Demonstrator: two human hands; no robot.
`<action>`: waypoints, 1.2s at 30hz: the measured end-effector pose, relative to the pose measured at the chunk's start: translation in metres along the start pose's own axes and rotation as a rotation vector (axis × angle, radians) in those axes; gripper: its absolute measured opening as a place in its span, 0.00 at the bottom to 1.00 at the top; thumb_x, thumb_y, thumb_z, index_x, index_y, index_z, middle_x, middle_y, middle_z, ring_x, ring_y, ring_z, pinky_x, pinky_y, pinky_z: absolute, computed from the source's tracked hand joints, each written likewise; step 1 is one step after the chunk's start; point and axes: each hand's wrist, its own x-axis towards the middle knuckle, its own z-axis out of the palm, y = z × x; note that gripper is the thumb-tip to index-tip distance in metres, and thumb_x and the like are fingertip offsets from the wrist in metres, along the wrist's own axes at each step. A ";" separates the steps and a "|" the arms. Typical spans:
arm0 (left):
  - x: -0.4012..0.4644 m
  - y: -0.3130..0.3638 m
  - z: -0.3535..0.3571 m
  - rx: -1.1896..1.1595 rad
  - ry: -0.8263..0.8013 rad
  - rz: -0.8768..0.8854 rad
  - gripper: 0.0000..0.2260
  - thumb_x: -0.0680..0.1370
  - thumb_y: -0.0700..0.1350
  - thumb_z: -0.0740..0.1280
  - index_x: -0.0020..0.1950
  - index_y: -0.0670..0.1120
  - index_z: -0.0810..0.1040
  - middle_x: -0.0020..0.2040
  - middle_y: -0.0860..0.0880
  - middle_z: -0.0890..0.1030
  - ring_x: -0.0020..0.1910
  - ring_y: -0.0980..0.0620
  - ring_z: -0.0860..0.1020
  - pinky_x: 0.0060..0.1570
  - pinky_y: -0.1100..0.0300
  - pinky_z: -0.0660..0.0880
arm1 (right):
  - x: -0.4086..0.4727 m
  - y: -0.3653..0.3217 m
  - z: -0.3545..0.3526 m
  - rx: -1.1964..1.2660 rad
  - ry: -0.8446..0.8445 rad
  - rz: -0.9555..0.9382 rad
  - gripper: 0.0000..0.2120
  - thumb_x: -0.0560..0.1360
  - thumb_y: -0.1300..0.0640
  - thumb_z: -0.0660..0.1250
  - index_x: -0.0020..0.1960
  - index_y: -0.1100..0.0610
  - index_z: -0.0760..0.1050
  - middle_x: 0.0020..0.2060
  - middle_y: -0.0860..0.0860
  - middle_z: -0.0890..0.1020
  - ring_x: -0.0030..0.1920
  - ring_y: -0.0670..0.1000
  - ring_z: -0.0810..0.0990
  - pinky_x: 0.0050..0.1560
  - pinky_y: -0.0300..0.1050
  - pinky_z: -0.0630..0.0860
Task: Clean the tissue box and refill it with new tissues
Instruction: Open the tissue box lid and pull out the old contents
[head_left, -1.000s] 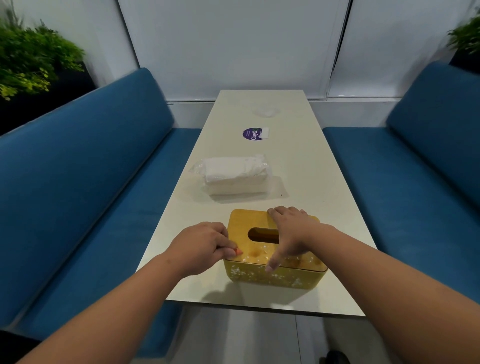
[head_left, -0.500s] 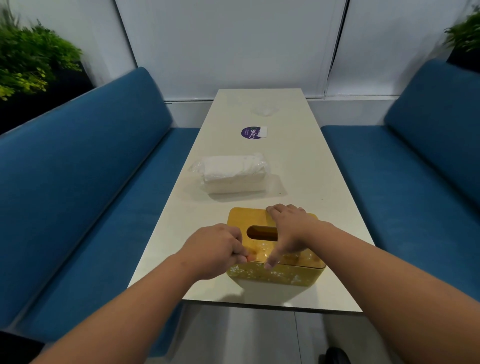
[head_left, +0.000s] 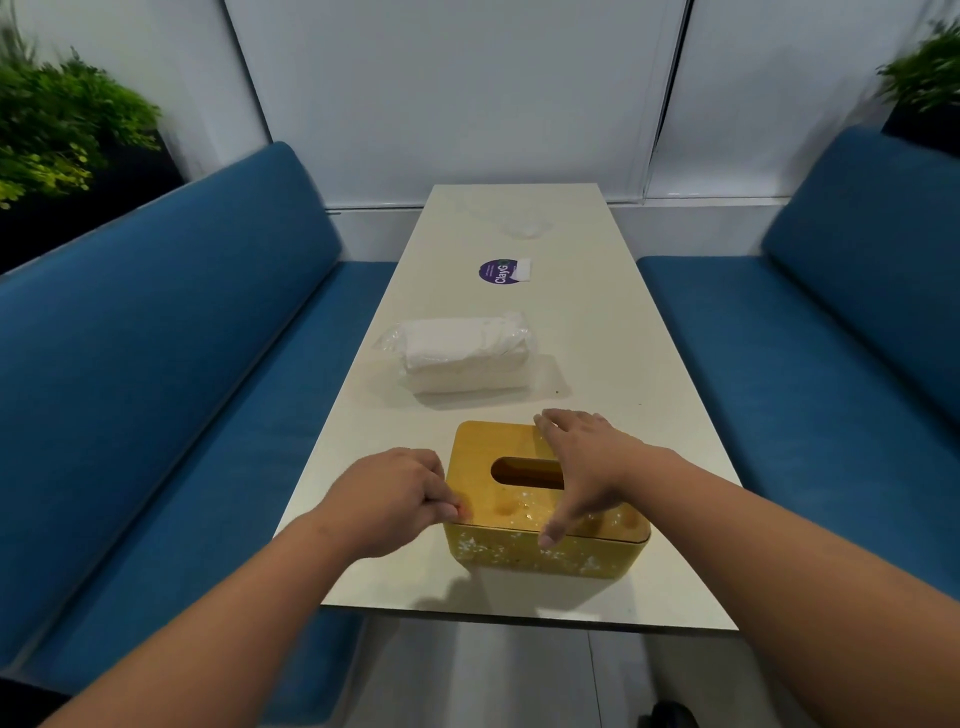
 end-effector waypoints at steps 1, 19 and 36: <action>0.002 -0.003 -0.003 -0.019 0.016 -0.027 0.10 0.79 0.57 0.64 0.57 0.61 0.82 0.47 0.62 0.74 0.46 0.59 0.72 0.41 0.67 0.68 | -0.001 0.001 0.000 -0.015 0.004 0.001 0.68 0.54 0.28 0.75 0.80 0.54 0.41 0.79 0.51 0.48 0.78 0.57 0.48 0.76 0.55 0.49; 0.034 0.012 0.002 0.009 0.016 0.000 0.12 0.78 0.59 0.63 0.57 0.61 0.82 0.48 0.60 0.74 0.48 0.58 0.73 0.43 0.61 0.71 | 0.002 0.000 0.002 0.011 -0.019 0.047 0.67 0.53 0.30 0.77 0.79 0.51 0.46 0.77 0.49 0.55 0.75 0.55 0.56 0.73 0.56 0.60; 0.059 0.036 -0.004 0.054 -0.099 0.152 0.10 0.78 0.56 0.65 0.56 0.63 0.81 0.50 0.59 0.76 0.50 0.59 0.72 0.47 0.58 0.72 | -0.001 0.001 0.002 0.027 -0.002 0.040 0.66 0.54 0.30 0.77 0.79 0.51 0.46 0.77 0.49 0.55 0.75 0.55 0.55 0.73 0.54 0.58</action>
